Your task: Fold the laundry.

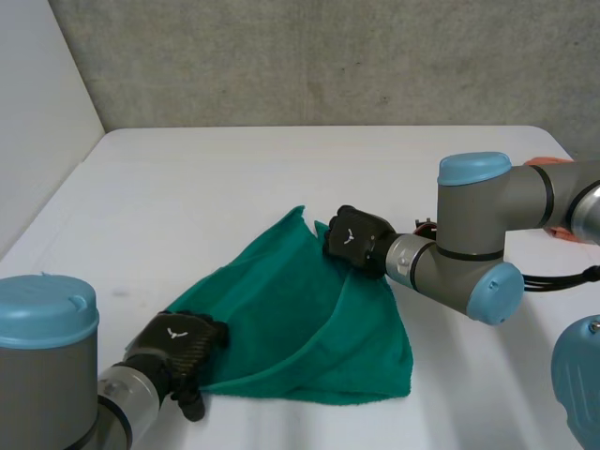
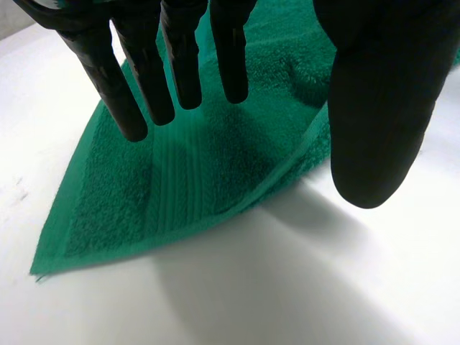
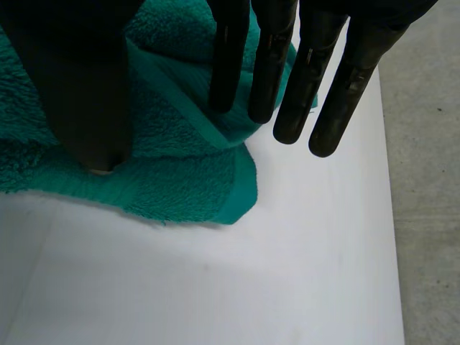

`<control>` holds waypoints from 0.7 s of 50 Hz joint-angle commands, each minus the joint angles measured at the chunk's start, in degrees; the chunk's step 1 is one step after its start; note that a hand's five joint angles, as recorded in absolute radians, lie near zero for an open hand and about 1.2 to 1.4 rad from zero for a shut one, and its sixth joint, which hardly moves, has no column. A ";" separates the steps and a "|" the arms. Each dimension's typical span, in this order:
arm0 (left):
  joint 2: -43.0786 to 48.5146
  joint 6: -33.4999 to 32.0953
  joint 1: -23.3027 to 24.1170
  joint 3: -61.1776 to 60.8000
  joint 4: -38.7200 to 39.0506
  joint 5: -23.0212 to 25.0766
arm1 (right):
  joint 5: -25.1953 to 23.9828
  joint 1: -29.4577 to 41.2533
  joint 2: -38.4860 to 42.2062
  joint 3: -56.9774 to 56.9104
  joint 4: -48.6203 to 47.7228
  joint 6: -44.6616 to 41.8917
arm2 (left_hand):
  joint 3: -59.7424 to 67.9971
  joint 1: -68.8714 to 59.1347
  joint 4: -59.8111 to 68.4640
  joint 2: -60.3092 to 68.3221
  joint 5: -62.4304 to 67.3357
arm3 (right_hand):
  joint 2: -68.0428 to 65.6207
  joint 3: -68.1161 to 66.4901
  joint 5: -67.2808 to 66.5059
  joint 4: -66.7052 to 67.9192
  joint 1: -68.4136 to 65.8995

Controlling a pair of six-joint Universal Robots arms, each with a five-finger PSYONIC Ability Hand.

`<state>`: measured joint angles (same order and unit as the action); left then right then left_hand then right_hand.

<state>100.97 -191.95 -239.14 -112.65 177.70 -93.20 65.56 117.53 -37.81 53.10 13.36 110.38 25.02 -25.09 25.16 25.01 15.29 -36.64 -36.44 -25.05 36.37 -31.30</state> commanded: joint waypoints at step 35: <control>8.46 -0.61 5.44 6.83 5.55 -3.82 | 10.46 -12.76 -29.86 27.05 0.96 27.61 | 54.98 -54.91 54.84 54.99 54.71 | -43.36 -43.56 -44.95 43.63 -48.70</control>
<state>109.25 -192.38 -233.81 -106.65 183.33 -95.22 73.13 105.38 -63.91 75.13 14.13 138.10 52.85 -54.99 52.94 52.97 42.70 -66.58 -67.63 -56.22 67.98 -56.24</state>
